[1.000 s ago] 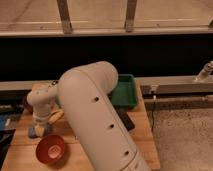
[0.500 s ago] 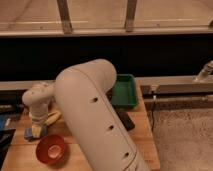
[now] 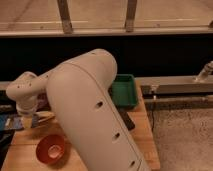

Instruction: Wipe tray with sponge

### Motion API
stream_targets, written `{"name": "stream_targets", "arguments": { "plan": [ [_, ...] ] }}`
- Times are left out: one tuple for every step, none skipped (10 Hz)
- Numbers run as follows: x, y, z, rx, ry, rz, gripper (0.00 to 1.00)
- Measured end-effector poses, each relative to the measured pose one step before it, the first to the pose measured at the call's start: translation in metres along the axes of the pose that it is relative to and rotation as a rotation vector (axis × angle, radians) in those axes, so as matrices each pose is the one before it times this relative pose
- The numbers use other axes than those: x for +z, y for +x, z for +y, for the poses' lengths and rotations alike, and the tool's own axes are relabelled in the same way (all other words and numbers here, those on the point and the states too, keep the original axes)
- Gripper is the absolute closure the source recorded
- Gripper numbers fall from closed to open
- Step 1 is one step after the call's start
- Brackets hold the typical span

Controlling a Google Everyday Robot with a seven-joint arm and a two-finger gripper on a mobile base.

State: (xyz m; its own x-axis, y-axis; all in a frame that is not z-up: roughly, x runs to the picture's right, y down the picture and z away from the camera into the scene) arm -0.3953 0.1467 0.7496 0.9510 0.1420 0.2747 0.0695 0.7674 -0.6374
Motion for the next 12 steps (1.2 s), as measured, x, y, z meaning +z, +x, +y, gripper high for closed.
{"name": "stream_targets", "arguments": {
  "plan": [
    [-0.00273, 0.00473, -0.00896, 0.00755, 0.01575, -0.00073, 1.0],
    [-0.0034, 0.01049, -0.0107, 0.02476, 0.01485, -0.00031, 1.0],
    [-0.00395, 0.01346, -0.00995, 0.03025, 0.0119, 0.00248, 1.0],
    [-0.00379, 0.01561, -0.00861, 0.03528, 0.00879, 0.0047, 1.0],
    [-0.00668, 0.02203, -0.00899, 0.0524, 0.01299, 0.00484, 1.0],
    [-0.0075, 0.02022, -0.00734, 0.0482, 0.0149, 0.00438, 1.0],
    [-0.00593, 0.01581, -0.00562, 0.03917, 0.01277, 0.00321, 1.0],
    [-0.00692, 0.01734, -0.00527, 0.0487, 0.01513, -0.002, 1.0],
    [-0.00869, 0.01936, -0.00574, 0.05505, 0.0197, -0.00621, 1.0],
    [-0.00597, 0.01249, -0.00516, 0.03878, 0.01364, 0.00063, 1.0],
    [-0.00733, 0.0145, -0.00827, 0.04916, 0.01882, 0.00851, 1.0],
    [-0.00377, 0.00601, -0.0029, 0.02866, 0.00722, 0.00355, 1.0]
  ]
}}
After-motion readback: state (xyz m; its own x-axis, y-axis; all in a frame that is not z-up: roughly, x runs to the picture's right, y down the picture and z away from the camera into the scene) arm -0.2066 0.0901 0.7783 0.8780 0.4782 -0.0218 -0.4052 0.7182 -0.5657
